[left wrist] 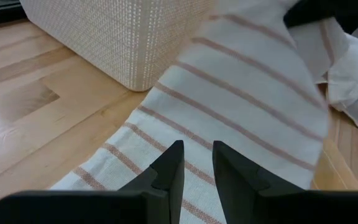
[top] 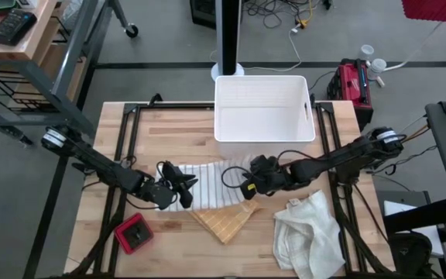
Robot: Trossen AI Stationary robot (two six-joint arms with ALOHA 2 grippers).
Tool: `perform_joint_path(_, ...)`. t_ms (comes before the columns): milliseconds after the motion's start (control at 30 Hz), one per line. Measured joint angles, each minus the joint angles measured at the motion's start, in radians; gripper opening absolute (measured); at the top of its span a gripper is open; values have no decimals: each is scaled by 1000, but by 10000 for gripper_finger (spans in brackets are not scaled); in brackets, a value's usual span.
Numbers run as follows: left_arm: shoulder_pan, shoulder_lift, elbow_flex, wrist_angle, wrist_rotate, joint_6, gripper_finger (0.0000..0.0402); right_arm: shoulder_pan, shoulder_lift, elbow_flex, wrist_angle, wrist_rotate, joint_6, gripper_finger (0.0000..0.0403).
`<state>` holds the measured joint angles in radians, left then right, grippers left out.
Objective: Fold towel
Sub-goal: Fold the brown patterned towel
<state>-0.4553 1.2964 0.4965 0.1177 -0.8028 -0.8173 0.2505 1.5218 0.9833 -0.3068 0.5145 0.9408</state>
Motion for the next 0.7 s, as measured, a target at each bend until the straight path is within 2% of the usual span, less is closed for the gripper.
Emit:
perform_joint_path(133,0,0,0,0,0,-2,75,0,0,-5,-114,-32,93,14)
perform_joint_path(300,0,0,-1,1,0,-3,75,3,5,-28,-115,-28,122,32)
perform_joint_path(467,0,0,-1,0,0,-3,75,3,45,-39,-171,-101,153,46)
perform_joint_path(700,0,0,-2,1,7,-7,75,-7,100,-51,-285,-104,229,125)
